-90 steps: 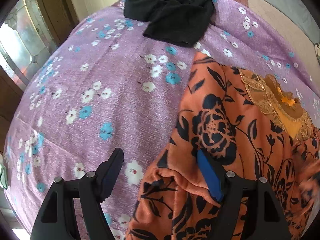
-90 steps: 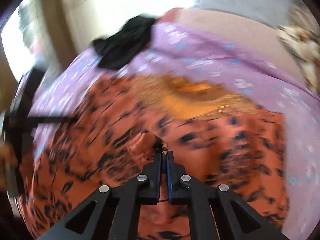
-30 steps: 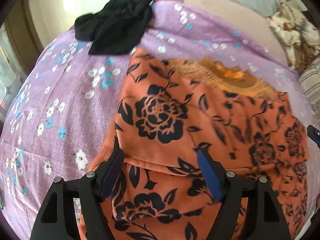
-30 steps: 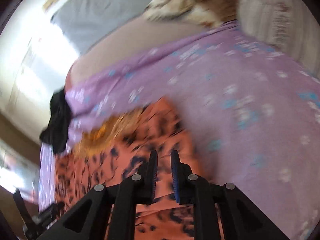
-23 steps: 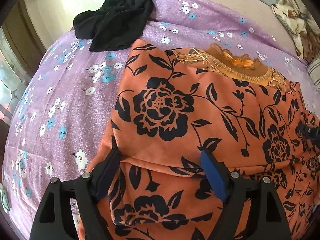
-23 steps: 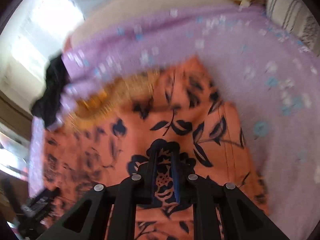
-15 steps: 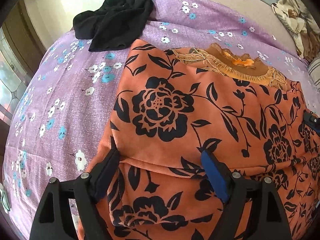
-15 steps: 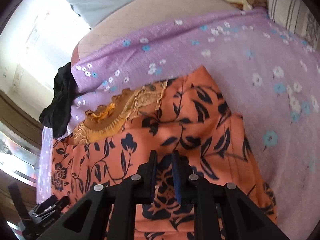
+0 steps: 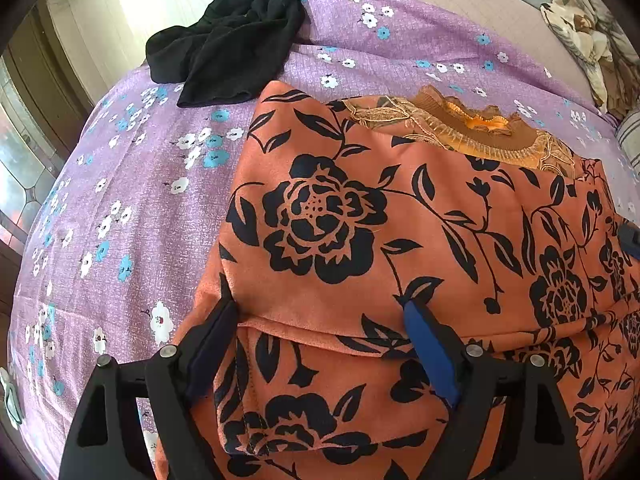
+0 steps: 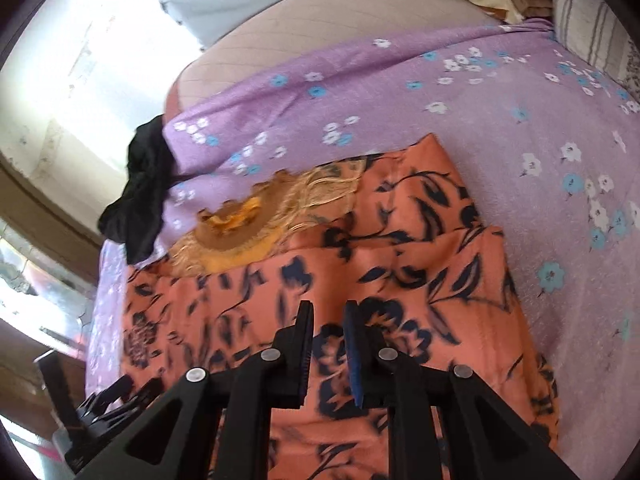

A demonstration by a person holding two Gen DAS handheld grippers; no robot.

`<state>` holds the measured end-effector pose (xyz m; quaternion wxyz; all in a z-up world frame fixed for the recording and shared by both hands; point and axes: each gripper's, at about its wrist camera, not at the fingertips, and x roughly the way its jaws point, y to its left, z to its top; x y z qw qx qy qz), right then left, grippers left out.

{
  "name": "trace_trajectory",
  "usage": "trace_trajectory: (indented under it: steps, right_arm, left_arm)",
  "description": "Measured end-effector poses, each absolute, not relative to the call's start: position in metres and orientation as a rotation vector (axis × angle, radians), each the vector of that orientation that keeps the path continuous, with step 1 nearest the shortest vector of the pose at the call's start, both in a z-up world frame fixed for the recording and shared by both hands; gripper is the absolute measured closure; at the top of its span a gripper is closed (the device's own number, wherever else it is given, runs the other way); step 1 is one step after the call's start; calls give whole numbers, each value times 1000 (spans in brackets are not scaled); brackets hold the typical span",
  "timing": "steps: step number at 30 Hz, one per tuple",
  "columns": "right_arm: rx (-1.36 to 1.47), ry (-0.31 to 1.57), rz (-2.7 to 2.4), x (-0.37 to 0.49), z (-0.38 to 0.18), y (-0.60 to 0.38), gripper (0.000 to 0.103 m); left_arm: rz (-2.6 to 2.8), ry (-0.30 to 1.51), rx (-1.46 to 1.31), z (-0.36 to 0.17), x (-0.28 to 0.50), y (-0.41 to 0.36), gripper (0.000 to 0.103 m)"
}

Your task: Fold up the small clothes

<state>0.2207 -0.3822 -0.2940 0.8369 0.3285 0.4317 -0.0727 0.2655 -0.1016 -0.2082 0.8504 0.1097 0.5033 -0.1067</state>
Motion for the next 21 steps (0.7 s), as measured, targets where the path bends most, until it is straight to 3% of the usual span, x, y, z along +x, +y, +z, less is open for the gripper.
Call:
trace_trajectory:
  steps: [5, 12, 15, 21]
  right_arm:
    - [626, 1093, -108, 235, -323, -355, 84]
    - [610, 1072, -113, 236, -322, -350, 84]
    - [626, 1072, -105, 235, -322, -355, 84]
    - [592, 1073, -94, 233, -318, -352, 84]
  left_arm:
    - [-222, 1060, 236, -208, 266, -102, 17]
    - [-217, 1056, 241, -209, 266, -103, 15]
    - [-216, 1056, 264, -213, 266, -106, 8]
    - [-222, 1018, 179, -190, 273, -90, 8]
